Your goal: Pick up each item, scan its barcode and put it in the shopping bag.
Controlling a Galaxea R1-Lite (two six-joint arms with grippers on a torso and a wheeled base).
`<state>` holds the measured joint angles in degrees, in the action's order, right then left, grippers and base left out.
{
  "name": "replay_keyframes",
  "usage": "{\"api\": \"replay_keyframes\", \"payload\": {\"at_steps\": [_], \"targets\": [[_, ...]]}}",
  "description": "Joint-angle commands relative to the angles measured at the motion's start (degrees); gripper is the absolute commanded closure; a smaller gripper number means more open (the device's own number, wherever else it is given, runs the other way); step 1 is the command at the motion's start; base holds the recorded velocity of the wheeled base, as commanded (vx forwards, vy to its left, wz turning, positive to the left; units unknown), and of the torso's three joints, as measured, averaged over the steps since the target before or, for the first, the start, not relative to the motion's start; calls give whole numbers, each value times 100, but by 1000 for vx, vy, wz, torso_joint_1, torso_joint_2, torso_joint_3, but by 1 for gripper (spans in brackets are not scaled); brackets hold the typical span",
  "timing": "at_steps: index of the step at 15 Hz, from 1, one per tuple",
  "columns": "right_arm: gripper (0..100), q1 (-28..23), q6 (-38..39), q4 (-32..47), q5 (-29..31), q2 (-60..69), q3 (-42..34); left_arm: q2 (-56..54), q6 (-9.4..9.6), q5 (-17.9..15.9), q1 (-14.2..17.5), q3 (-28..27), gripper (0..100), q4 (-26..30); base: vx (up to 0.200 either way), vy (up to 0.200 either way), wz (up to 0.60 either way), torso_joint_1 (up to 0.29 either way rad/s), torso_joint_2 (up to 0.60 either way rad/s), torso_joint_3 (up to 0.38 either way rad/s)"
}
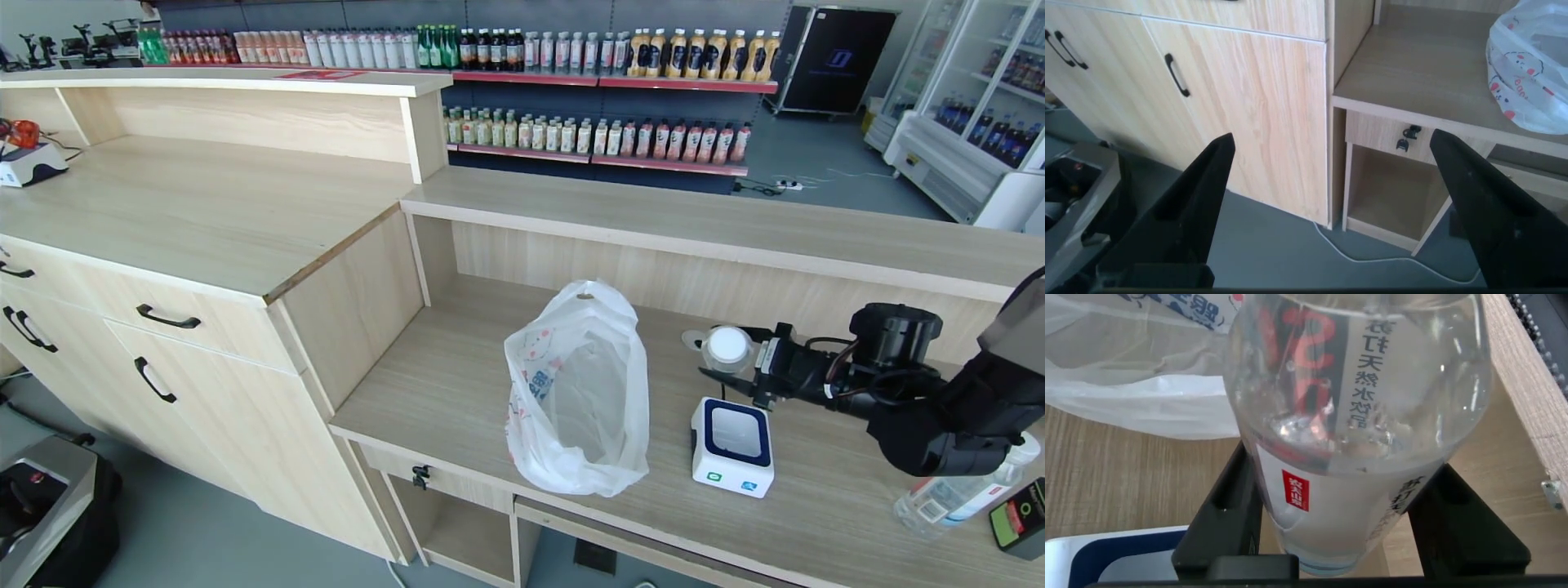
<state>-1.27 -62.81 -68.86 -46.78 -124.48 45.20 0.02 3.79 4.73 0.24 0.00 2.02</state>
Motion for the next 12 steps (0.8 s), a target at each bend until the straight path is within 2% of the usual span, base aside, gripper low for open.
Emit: {"api": "replay_keyframes", "payload": {"at_steps": [1, 12], "targets": [[100, 21, -4, -101, -25, -217, 6, -2, -1, 2, 2, 0, 0, 0, 0, 0, 0, 0, 0, 0], [100, 74, -48, -233, -33, -375, 41, -2, -1, 2, 2, 0, 0, 0, 0, 0, 0, 0, 0, 0]]}}
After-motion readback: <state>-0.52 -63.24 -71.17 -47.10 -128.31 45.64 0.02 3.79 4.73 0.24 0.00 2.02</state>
